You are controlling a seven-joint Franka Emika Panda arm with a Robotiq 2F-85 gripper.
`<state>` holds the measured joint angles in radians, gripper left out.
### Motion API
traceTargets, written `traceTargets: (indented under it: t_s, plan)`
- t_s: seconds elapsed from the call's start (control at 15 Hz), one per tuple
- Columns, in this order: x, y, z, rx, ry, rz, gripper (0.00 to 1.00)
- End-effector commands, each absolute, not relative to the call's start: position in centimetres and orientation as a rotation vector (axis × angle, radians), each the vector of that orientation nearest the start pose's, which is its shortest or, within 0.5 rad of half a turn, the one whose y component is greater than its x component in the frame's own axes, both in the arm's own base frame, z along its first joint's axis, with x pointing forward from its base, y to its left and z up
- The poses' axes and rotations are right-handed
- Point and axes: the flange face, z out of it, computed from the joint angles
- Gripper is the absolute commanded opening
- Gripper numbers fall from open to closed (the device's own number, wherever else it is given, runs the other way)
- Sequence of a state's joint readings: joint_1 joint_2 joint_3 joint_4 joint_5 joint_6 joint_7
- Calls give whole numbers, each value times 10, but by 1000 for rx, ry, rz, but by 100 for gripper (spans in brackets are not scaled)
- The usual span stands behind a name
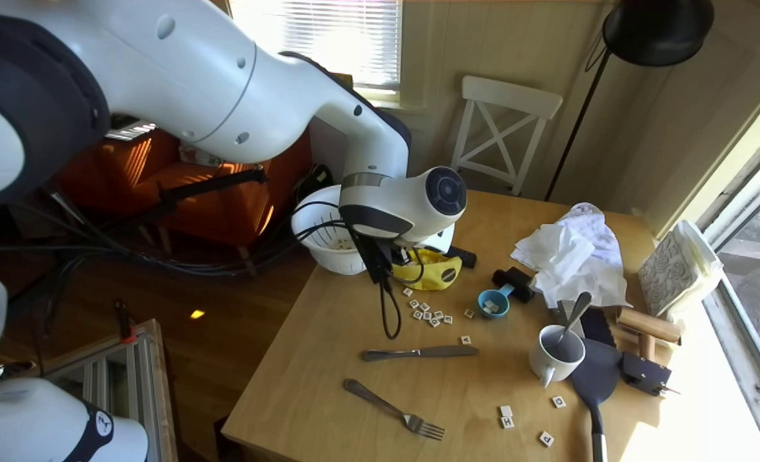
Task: Move the white colander forwards.
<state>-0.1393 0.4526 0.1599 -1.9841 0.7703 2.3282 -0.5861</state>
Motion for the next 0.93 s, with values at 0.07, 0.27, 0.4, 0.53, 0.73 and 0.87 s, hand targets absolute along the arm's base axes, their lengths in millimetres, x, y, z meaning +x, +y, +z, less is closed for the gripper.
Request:
traceTargets:
  t_s: [0.07,0.27,0.4,0.53,0.73,0.87]
  plan:
    - [600,15,249,-2645,81,-164,87]
    - [602,11,275,-2705,312,-187,100]
    - [609,8,298,-2739,426,-262,100]
    - [616,10,322,-2767,528,-353,100]
    - [619,11,359,-2805,659,-513,100]
    - [618,7,385,-2858,722,-603,100]
